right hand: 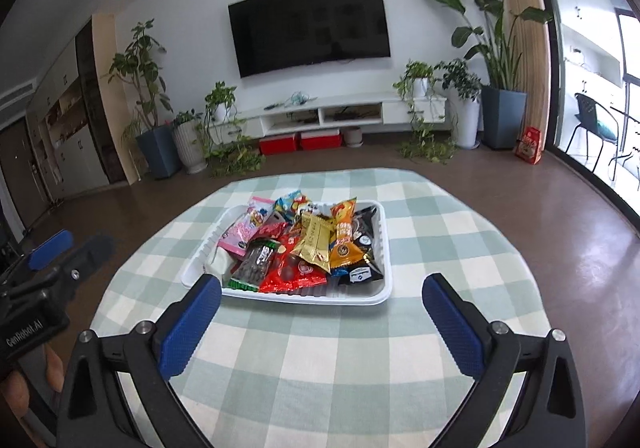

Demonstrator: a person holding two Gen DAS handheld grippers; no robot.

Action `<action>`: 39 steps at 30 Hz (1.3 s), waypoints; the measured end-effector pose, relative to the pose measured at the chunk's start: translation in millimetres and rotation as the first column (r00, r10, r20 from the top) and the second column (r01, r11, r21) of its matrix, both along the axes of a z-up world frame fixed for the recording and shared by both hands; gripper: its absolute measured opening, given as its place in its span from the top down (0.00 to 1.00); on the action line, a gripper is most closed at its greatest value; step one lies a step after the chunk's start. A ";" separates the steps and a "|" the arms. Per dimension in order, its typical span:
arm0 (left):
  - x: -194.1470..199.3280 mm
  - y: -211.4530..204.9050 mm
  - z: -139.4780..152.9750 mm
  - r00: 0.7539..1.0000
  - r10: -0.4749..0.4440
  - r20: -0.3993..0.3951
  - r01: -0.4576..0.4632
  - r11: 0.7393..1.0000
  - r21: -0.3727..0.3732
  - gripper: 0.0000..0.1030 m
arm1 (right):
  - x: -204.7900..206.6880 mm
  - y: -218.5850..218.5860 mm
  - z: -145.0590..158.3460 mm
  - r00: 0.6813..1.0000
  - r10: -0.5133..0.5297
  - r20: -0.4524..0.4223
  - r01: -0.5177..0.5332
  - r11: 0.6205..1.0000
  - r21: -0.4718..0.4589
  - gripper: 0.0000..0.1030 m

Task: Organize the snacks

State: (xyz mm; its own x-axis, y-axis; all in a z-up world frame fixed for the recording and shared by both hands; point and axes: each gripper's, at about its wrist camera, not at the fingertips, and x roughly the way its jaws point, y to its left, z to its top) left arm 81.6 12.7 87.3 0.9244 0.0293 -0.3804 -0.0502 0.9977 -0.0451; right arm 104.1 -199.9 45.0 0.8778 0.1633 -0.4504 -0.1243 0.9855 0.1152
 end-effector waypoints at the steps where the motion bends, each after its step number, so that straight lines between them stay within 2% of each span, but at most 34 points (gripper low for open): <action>1: -9.7 -0.4 4.6 1.000 0.018 0.014 -0.019 1.000 0.011 0.00 | -8.1 -0.4 5.1 1.000 -0.009 0.026 0.009 1.000 -0.003 0.00; 5: -42.4 -7.3 20.1 0.989 0.116 0.088 -0.124 0.988 0.094 0.00 | -40.8 -1.6 25.4 0.989 -0.051 0.142 0.052 0.999 -0.007 0.00; 15: -72.5 -9.5 34.7 0.993 0.097 0.059 -0.102 0.992 0.078 0.00 | -93.4 7.3 51.7 0.954 -0.035 0.298 0.036 0.999 0.001 0.00; 21: -78.4 -10.7 18.7 0.997 0.068 -0.020 -0.067 0.996 0.056 0.00 | -96.5 10.7 37.4 0.975 -0.022 0.222 0.036 0.998 -0.060 0.00; 25: -81.3 -13.6 4.2 0.994 0.066 -0.082 -0.063 0.997 0.046 0.00 | -96.1 1.1 25.5 0.985 -0.065 0.157 0.071 0.997 -0.034 0.00; 30: -80.5 -27.5 -12.0 0.987 0.114 -0.115 -0.099 0.987 0.128 0.00 | -96.5 -15.0 15.1 0.990 -0.106 0.094 0.104 0.994 0.029 0.00; 35: -75.7 -31.4 -24.5 0.984 0.070 -0.164 -0.058 0.995 0.081 0.00 | -97.0 -12.8 5.0 0.992 -0.108 0.066 0.108 0.994 0.005 0.00; 39: -68.3 -34.4 -34.5 0.974 0.044 -0.224 -0.032 0.998 0.060 0.00 | -95.0 -9.7 -3.0 0.991 -0.133 0.011 0.133 0.991 -0.020 0.00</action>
State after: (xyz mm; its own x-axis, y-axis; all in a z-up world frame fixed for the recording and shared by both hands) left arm 13.2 -21.7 52.8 0.8130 0.0899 -0.5753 -0.0907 0.9955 0.0273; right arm 9.2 -209.6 42.0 0.8955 0.0356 -0.4437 0.0069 0.9955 0.0940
